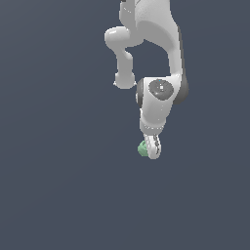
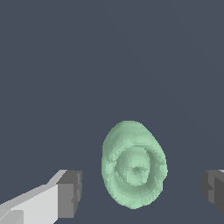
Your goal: Pick up the object and move it to a goal position.
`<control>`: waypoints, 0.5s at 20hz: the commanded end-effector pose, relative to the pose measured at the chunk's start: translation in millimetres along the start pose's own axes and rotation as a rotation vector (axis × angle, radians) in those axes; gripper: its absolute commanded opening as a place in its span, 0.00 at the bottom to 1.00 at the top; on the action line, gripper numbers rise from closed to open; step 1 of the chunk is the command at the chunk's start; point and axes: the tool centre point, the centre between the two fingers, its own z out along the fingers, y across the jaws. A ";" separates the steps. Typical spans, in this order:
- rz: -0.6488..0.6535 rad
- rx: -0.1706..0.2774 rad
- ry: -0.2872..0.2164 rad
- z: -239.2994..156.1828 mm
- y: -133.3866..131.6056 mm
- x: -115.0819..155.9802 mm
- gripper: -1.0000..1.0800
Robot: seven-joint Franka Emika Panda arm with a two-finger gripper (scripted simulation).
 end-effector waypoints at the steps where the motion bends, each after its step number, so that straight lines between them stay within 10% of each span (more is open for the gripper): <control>1: 0.031 0.000 0.000 1.1 -0.1 -2.4 0.96; 10: 0.065 0.001 0.001 2.6 0.0 -5.7 0.96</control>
